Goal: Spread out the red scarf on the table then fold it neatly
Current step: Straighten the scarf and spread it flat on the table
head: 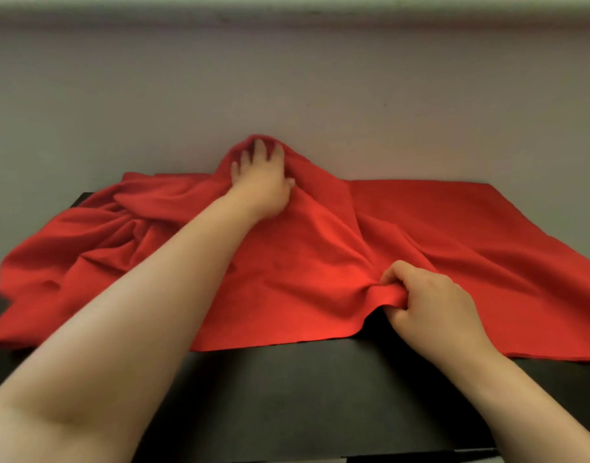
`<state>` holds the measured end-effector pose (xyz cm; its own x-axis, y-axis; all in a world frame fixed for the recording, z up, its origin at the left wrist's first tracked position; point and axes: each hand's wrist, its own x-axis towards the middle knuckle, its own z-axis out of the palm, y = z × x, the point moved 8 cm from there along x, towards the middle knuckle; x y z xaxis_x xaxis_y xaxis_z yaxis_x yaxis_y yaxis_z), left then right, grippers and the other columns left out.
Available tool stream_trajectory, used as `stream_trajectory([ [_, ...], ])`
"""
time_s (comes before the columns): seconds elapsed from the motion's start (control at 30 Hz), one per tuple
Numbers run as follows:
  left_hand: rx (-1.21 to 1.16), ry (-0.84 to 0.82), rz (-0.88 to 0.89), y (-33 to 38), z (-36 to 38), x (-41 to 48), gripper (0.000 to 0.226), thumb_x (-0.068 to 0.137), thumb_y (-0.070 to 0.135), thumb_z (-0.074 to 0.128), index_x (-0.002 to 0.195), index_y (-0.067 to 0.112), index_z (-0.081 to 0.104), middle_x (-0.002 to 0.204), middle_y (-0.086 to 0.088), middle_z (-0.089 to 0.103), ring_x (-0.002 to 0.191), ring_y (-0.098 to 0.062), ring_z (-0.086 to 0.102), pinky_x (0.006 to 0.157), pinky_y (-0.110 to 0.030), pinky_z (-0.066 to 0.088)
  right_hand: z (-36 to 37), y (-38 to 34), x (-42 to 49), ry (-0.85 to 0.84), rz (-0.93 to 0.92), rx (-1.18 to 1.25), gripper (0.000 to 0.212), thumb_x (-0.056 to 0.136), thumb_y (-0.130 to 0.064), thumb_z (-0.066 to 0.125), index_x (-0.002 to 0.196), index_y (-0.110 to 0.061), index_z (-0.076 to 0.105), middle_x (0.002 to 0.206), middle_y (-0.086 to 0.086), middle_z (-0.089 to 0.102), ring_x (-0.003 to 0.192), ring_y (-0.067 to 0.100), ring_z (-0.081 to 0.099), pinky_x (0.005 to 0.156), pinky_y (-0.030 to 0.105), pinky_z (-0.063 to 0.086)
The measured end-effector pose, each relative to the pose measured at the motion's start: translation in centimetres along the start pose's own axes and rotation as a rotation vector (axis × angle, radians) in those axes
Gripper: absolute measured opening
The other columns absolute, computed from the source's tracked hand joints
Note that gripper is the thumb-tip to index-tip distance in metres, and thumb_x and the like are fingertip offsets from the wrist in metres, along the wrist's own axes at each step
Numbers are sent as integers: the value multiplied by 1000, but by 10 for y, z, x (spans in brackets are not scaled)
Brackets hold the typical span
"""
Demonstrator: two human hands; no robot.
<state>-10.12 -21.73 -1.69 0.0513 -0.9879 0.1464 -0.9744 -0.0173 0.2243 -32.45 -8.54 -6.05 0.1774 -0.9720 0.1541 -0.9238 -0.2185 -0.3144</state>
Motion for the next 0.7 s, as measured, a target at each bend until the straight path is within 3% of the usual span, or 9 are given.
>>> stream_trajectory([
  [0.1,39,-136,237,23,24,-32,51,89,51,48,120,12,56,127,-13,57,116,-32,52,97,-38,42,0,-2,0,6,-6,11,18,74,-25,59,91,-29,56,92,-11,66,94,21,61,66,33,41],
  [0.2,58,-244,308,25,41,-51,31,82,34,64,105,14,62,109,-7,64,104,-28,57,80,-29,41,1,-5,-1,9,-17,18,18,73,-26,60,91,-29,56,92,-12,66,95,20,61,65,31,38],
  [0.3,24,-141,302,21,30,-46,16,82,20,60,95,18,68,104,-7,65,102,-29,58,85,-33,47,0,-5,-1,18,-25,25,18,73,-26,60,90,-29,56,91,-12,66,94,20,61,63,30,36],
  [0.4,60,49,312,28,2,-36,22,84,19,54,99,19,70,107,-13,61,103,-35,55,89,-40,47,-2,-6,-1,38,-39,31,19,74,-26,60,92,-29,56,89,-10,67,92,23,62,62,31,37],
  [0.53,45,443,155,35,-51,-22,26,88,17,45,102,12,65,104,-18,66,98,-41,60,78,-43,48,-11,-10,0,88,-62,37,25,73,-23,61,96,-29,55,86,-3,69,87,30,63,61,34,39],
  [0.6,29,375,131,37,-41,-10,31,89,13,43,116,10,57,114,-19,63,105,-41,58,84,-44,46,-15,-11,3,112,-52,27,26,72,-21,60,97,-28,56,86,1,69,88,33,63,62,35,40],
  [0.7,126,58,187,38,10,-13,53,90,16,45,140,5,30,132,-22,48,117,-41,50,95,-48,41,-15,-7,6,110,-13,11,24,74,-22,57,97,-26,59,86,3,69,89,34,62,64,35,41],
])
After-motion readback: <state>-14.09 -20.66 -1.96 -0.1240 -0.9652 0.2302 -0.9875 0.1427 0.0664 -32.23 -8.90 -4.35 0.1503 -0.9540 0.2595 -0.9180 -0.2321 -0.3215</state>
